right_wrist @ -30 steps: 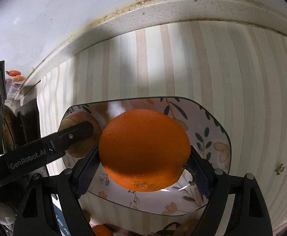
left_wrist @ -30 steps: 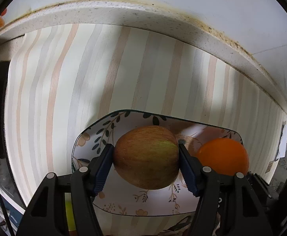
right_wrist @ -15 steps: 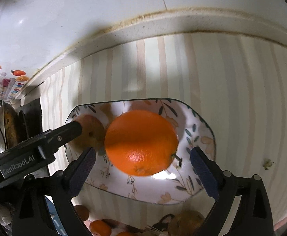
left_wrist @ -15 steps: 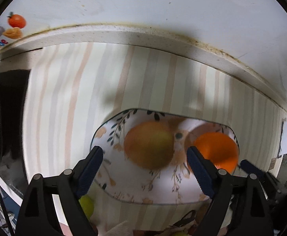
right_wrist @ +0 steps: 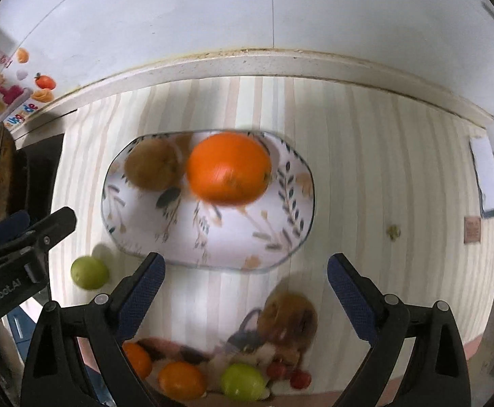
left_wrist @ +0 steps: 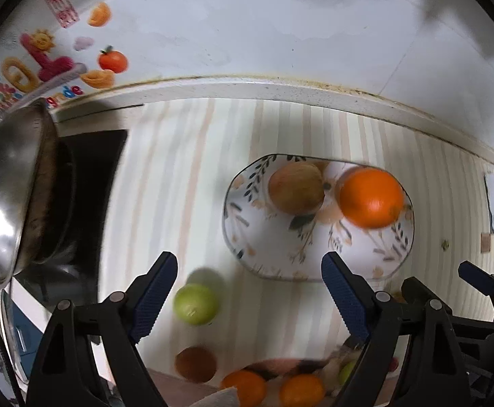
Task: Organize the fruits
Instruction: 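Grasp the small orange with the left tool while the right tool grasps the green apple, then carry both fruits onto the floral plate and open both tools, then grasp the dark red apple with the right tool while the left tool grasps the brownish fruit, then lower both fruits onto the floral plate and open both tools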
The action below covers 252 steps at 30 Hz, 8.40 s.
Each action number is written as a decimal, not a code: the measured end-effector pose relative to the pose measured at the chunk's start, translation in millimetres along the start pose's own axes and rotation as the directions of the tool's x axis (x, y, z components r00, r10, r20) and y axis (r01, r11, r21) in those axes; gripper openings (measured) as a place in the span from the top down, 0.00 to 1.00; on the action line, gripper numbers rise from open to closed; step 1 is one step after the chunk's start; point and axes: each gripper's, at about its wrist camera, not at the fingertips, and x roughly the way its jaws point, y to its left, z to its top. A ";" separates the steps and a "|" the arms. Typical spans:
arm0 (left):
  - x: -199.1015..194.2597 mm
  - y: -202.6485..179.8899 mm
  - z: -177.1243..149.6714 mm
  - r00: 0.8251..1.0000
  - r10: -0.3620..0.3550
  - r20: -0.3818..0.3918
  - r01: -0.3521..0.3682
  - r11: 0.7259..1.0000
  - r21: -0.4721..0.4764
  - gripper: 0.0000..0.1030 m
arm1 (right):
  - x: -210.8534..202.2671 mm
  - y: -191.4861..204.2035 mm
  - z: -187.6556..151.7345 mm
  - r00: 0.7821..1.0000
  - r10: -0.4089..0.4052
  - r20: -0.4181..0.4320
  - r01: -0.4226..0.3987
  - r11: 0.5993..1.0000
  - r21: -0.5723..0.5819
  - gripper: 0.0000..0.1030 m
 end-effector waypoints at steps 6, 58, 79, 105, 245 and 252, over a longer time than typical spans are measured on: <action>-38.1 11.3 -25.2 0.997 -0.008 0.074 0.006 0.999 0.035 0.16 | -36.0 12.5 -42.1 0.997 -0.015 0.070 0.012 0.999 0.046 0.04; 101.3 11.6 -155.7 0.958 0.018 -0.285 0.013 0.994 0.108 0.41 | 100.3 -21.7 -174.7 0.953 0.151 -0.263 -0.094 0.972 0.217 0.42; 31.9 3.0 12.8 0.977 -0.173 -0.124 0.179 0.983 0.036 0.40 | 20.4 -8.4 -51.1 0.964 0.263 0.019 -0.261 0.942 0.209 0.42; 122.2 4.4 48.0 0.951 -0.142 -0.274 0.141 0.990 -0.023 0.38 | 110.9 53.1 19.3 0.956 0.268 -0.121 -0.261 0.963 0.071 0.05; 127.9 14.4 86.2 0.949 -0.190 -0.250 0.174 0.981 -0.085 0.48 | 84.6 -45.9 10.2 0.984 0.173 -0.037 -0.158 0.953 0.260 0.39; 130.0 19.0 79.5 0.955 -0.180 -0.238 0.161 0.982 -0.097 0.23 | 94.0 -51.0 12.3 0.974 0.214 -0.070 -0.185 0.938 0.292 0.02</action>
